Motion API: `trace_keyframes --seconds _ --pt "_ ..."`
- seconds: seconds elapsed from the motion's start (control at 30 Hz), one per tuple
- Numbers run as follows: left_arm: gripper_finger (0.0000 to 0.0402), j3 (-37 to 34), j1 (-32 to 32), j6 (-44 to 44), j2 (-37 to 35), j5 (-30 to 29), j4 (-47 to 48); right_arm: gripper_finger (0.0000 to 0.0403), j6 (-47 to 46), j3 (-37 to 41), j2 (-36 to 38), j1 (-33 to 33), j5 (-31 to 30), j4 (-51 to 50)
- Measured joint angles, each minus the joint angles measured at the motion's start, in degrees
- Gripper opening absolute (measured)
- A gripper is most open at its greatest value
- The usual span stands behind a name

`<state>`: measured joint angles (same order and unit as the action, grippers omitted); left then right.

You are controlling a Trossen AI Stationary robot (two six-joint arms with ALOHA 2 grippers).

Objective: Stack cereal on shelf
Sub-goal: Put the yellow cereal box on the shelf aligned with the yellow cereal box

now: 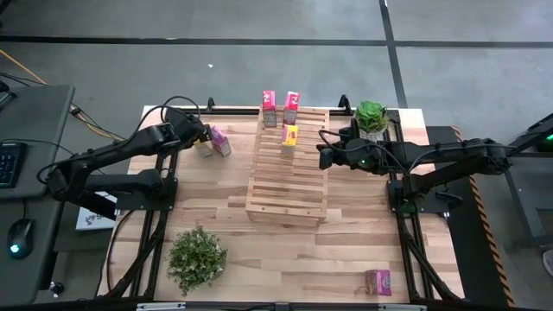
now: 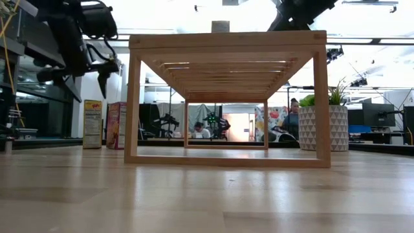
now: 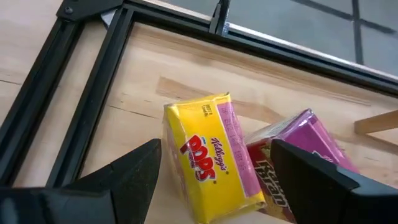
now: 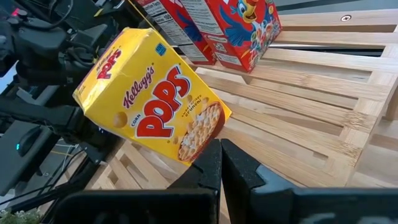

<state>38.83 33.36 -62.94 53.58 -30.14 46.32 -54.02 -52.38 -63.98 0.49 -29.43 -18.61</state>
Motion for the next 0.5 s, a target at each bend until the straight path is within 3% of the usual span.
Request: trace_keyframes --seconds 0.5 --pt "0.0294 0.0 0.0 -3.1 7.7 1.2 0.1 0.0 0.0 0.0 0.0 0.0 -0.2 0.0"
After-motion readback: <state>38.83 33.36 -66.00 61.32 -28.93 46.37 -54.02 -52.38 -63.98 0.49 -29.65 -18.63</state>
